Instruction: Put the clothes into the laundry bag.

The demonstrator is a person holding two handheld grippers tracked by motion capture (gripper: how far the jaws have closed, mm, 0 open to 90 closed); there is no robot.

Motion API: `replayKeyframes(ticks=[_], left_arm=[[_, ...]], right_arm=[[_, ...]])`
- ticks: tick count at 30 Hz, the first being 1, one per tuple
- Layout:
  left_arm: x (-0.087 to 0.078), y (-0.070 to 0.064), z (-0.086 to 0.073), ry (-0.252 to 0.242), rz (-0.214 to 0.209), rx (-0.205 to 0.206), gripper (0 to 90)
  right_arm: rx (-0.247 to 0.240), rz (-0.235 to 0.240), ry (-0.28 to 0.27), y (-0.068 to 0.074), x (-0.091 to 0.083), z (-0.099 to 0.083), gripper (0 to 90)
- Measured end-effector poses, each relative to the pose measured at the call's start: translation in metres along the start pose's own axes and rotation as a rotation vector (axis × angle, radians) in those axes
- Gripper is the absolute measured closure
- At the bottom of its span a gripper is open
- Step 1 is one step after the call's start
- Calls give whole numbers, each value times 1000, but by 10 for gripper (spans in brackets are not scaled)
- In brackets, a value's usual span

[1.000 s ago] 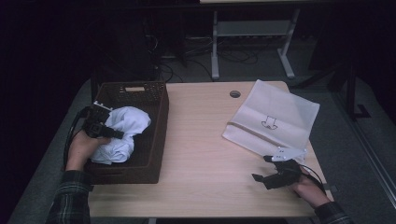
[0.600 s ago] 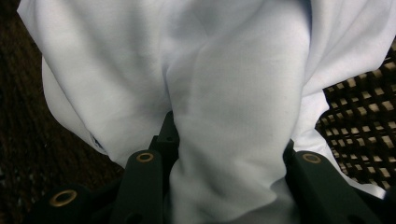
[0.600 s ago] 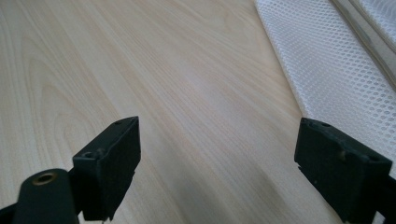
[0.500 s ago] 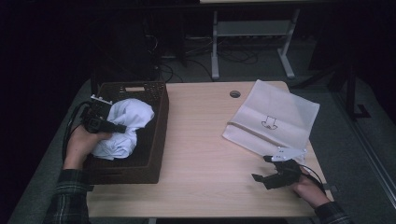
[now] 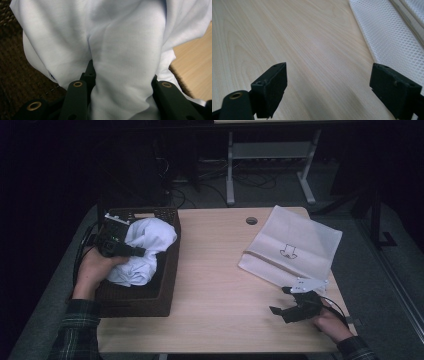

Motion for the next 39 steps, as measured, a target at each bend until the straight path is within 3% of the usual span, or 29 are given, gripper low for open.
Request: replayKeyframes(ticks=[9, 18, 29, 39], left_arm=[[-11, -25, 23, -48, -26, 37, 608], [-14, -60, 44, -91, -65, 79, 609], [-4, -104, 61, -90, -111, 140, 608], [11, -137, 67, -78, -154, 185, 608]], right_arm=[[-3, 4, -3, 1, 0, 0, 137], [-6, 5, -1, 1, 0, 0, 137], [-7, 10, -3, 2, 0, 1, 137], [-16, 14, -5, 3, 0, 2, 137]])
Point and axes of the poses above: each handheld gripper's, and its own axes: x roughly forward along the jaws, z roughly out of its top, y roughly to its left, the point moved 8 cm from there along x, roughly forward along the jaws, and after that the axes turned 9 degrees about z, right-handed, at the moved point
